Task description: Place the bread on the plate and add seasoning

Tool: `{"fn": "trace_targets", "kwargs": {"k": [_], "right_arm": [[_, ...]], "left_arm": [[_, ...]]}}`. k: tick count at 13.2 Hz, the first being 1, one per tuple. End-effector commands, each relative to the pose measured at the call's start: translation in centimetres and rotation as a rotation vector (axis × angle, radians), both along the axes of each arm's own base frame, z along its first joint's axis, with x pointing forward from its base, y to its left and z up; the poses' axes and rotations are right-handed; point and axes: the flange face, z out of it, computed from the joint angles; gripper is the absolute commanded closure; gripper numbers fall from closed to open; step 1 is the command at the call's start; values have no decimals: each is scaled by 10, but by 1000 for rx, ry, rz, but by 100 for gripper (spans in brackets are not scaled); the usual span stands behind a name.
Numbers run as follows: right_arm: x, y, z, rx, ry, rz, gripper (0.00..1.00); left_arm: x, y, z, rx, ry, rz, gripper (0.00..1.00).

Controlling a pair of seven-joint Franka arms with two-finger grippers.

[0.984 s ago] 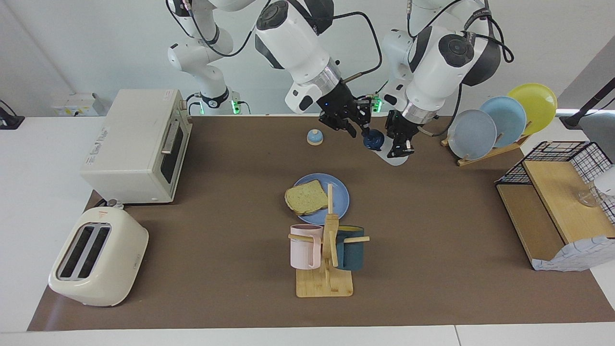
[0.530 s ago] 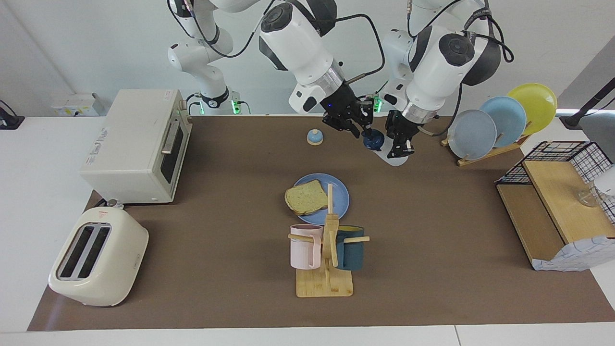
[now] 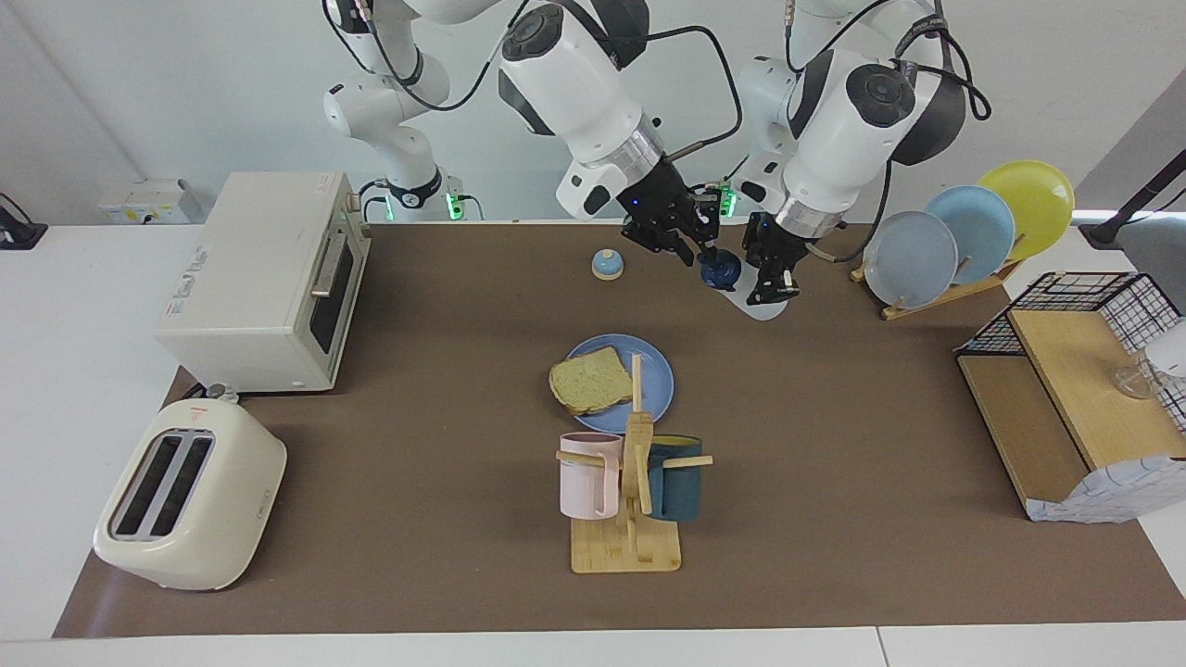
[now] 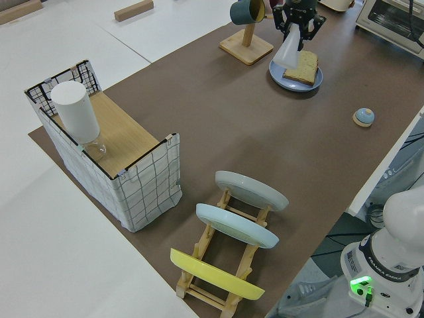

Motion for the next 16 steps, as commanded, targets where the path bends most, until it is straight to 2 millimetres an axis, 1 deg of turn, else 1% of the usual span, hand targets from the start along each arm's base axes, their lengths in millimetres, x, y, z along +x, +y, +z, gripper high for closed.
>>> {"fn": "trace_targets", "kwargs": {"k": [1, 3, 4, 6, 7, 10, 11, 14, 16], "right_arm": [[-1, -1, 3, 1, 11, -18, 70], [-1, 0, 3, 1, 10, -17, 75], [-2, 1, 3, 1, 11, -17, 81], [-1, 0, 3, 3, 20, -31, 95], [2, -2, 2, 5, 30, -53, 100], [6, -5, 5, 53, 34, -70, 100], [9, -5, 9, 80, 12, -88, 100], [14, -7, 10, 104, -32, -118, 100], [20, -14, 11, 155, -27, -158, 100]], "left_arm": [[-7, 1, 5, -13, -16, 8, 100], [-7, 1, 5, -13, -14, 8, 100], [-7, 1, 5, -12, -16, 8, 100], [-7, 1, 4, -12, -13, 8, 100], [-7, 2, 4, -13, -15, 7, 100], [-6, 4, 4, -13, -15, 8, 100], [-6, 4, 4, -13, -15, 7, 100], [-7, 3, 4, -13, -15, 5, 100], [-7, 2, 4, -13, -15, 4, 100]]}}
